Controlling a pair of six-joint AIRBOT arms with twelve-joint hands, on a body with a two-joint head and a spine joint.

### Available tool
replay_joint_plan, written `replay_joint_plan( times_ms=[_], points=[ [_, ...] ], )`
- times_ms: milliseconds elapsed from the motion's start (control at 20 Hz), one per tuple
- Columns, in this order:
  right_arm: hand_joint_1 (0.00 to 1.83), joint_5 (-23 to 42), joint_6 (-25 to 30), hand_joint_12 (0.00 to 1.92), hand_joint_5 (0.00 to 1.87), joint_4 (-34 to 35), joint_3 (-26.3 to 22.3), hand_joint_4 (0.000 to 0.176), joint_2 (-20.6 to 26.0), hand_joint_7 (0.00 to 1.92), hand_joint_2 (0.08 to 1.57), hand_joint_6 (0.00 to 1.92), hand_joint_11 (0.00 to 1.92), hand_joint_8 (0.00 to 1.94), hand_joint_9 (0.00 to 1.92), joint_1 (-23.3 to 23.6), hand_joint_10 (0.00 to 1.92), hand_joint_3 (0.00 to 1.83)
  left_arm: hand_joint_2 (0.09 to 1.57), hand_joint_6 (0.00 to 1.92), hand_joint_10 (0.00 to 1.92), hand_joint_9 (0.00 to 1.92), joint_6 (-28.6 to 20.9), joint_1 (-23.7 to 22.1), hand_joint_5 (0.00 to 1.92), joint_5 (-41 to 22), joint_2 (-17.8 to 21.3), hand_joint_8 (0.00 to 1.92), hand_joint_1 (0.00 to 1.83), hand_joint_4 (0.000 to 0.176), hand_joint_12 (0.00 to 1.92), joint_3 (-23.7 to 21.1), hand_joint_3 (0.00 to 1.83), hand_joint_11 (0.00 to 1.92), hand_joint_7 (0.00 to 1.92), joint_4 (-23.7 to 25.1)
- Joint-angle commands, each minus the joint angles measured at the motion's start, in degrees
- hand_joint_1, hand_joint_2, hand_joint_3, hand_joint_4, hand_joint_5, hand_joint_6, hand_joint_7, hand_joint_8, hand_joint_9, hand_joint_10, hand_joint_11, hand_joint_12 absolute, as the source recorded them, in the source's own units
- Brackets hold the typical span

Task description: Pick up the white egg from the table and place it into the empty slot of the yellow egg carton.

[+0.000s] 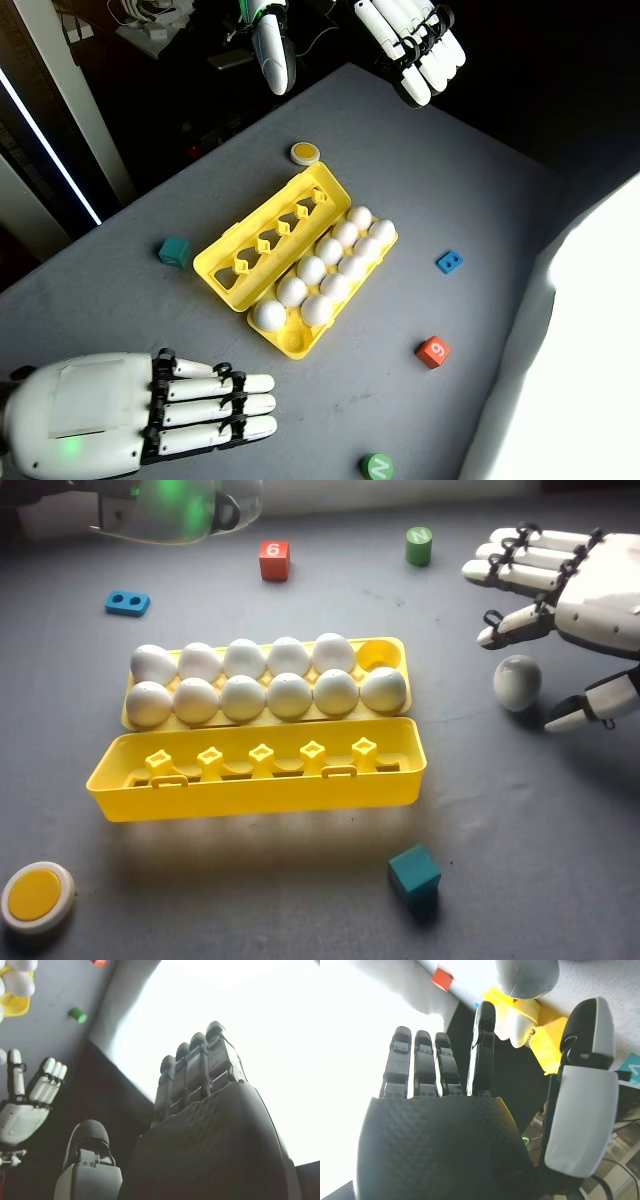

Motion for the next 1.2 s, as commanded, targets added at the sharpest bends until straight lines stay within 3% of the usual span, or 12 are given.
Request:
replay_joint_plan(
  times_ms=[0, 150, 300, 450, 500, 700, 750, 800, 850, 1050, 1100, 1150],
  points=[
    [0.82, 5.8, 0.5, 0.0, 0.69, 1.4, 0.2, 0.113, 0.3, 0.0, 0.79, 0.01, 0.0, 0.0, 0.0, 0.6, 0.0, 0.0, 1.16, 0.01, 0.02, 0.09, -0.1, -0.4, 0.15, 1.0, 0.0, 0.02, 0.0, 0.0, 0.01, 0.1, 0.0, 0.01, 0.13, 6.1],
    [0.84, 5.9, 1.7, 0.0, 0.68, 1.4, 0.2, 0.091, 0.4, 0.01, 0.8, 0.0, 0.0, 0.0, 0.0, 0.8, 0.0, 0.0, 1.16, 0.01, 0.01, 0.09, -0.2, -0.4, 0.15, 1.0, 0.0, 0.01, 0.0, 0.0, 0.01, 0.1, 0.0, 0.02, 0.13, 6.1],
    [0.8, 5.8, 1.7, 0.0, 0.67, 1.4, 0.3, 0.085, 0.3, 0.04, 0.83, 0.01, 0.0, 0.01, 0.0, 0.7, 0.0, 0.01, 1.17, 0.0, 0.0, 0.01, -0.6, -0.4, 0.1, 1.0, -0.1, 0.0, 0.0, 0.0, 0.0, 0.1, 0.0, 0.0, 0.05, 6.1],
    [0.77, 5.8, 1.6, 0.0, 0.65, 1.4, 1.1, 0.102, -0.4, 0.03, 0.85, 0.0, 0.0, 0.01, 0.0, 0.7, 0.0, 0.01, 1.17, 0.0, 0.01, 0.02, -0.6, -0.4, 0.09, 1.0, -0.1, 0.01, 0.0, 0.0, 0.0, 0.1, 0.0, 0.0, 0.06, 6.1],
    [0.79, 5.7, 1.5, 0.0, 0.64, 1.4, 1.9, 0.082, -1.1, 0.04, 0.85, 0.0, 0.0, 0.01, 0.0, 0.7, 0.0, 0.01, 1.17, 0.0, 0.01, 0.03, -0.6, -0.4, 0.09, 1.0, -0.1, 0.01, 0.0, 0.0, 0.0, 0.1, 0.0, 0.0, 0.07, 6.1],
    [0.84, 5.6, 1.5, 0.0, 0.71, 1.5, 4.0, 0.066, -2.7, 0.08, 0.84, 0.02, 0.0, 0.02, 0.0, 0.6, 0.0, 0.0, 1.16, 0.0, 0.01, 0.04, -0.7, -0.4, 0.1, 1.0, -0.1, 0.01, 0.0, 0.0, 0.0, 0.1, 0.0, 0.0, 0.07, 6.2],
    [0.76, 5.6, 1.5, 0.0, 0.67, 1.5, 4.1, 0.102, -2.9, 0.04, 0.86, 0.01, 0.0, 0.0, 0.0, 0.6, 0.0, 0.01, 1.17, 0.01, 0.01, 0.04, -0.7, -0.3, 0.1, 1.0, -0.1, 0.01, 0.0, 0.0, 0.0, 0.1, 0.0, 0.0, 0.07, 6.3],
    [0.76, 5.6, 1.5, 0.0, 0.67, 1.5, 4.2, 0.102, -3.1, 0.04, 0.86, 0.01, 0.0, 0.0, 0.0, 0.6, 0.0, 0.01, 1.17, 0.01, 0.01, 0.04, -0.7, -0.3, 0.1, 1.0, -0.1, 0.01, 0.0, 0.0, 0.0, 0.1, 0.0, 0.0, 0.07, 6.3],
    [0.81, 6.0, 1.5, 0.0, 0.71, 1.5, 4.4, 0.075, -3.4, 0.06, 0.85, 0.02, 0.0, 0.01, 0.0, 0.6, 0.0, 0.0, 1.17, 0.0, 0.01, 0.05, -0.7, -0.3, 0.09, 1.0, -0.1, 0.01, 0.0, 0.0, 0.0, 0.1, 0.0, 0.0, 0.07, 6.3],
    [0.78, 6.1, 1.5, 0.0, 0.7, 1.5, 5.0, 0.09, -4.2, 0.07, 0.85, 0.01, 0.0, 0.01, 0.0, 0.7, 0.0, 0.0, 1.18, 0.0, 0.01, 0.04, -0.7, -0.3, 0.09, 1.0, -0.1, 0.0, 0.0, 0.0, 0.0, 0.1, 0.0, 0.0, 0.08, 6.4],
    [0.78, 6.1, 1.5, 0.0, 0.7, 1.5, 5.1, 0.09, -4.3, 0.07, 0.85, 0.01, 0.0, 0.01, 0.0, 0.6, 0.0, 0.0, 1.18, 0.0, 0.01, 0.04, -0.7, -0.2, 0.09, 1.0, -0.1, 0.0, 0.0, 0.0, 0.0, 0.1, 0.0, 0.0, 0.08, 6.5],
    [0.81, 6.3, 1.5, 0.0, 0.73, 1.5, 5.3, 0.077, -4.5, 0.08, 0.85, 0.02, 0.0, 0.01, 0.0, 0.7, 0.0, 0.0, 1.18, 0.0, 0.01, 0.05, -0.7, -0.2, 0.1, 1.0, -0.1, 0.01, 0.0, 0.0, 0.0, 0.1, 0.0, 0.0, 0.08, 6.5]
  ],
)
